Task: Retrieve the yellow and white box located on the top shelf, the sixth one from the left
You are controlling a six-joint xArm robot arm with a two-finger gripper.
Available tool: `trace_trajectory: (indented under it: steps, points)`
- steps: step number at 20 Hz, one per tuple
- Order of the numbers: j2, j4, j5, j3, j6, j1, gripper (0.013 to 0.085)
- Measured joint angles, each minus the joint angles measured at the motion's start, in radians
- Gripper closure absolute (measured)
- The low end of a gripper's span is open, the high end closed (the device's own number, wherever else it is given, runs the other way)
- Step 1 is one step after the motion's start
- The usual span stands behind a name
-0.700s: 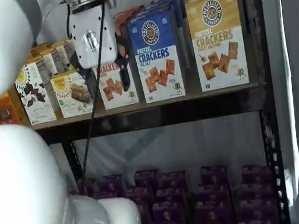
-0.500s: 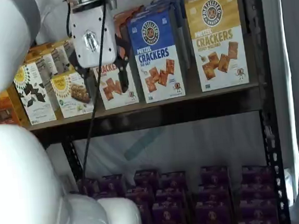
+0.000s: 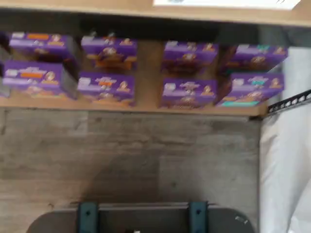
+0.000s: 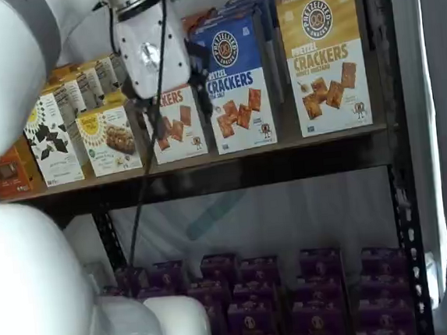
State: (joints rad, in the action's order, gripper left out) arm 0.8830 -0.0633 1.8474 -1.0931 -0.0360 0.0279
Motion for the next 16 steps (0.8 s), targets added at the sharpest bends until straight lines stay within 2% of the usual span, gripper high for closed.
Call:
trace_trajectory:
  steps: [4, 7, 16]
  points:
    - [-0.019, 0.004, -0.063, 0.003, -0.099, 0.107, 0.0130]
    - [-0.047, 0.041, -0.106, -0.002, -0.187, 0.207, 0.0130]
    - [-0.146, 0.092, -0.242, -0.020, -0.384, 0.419, 0.0130]
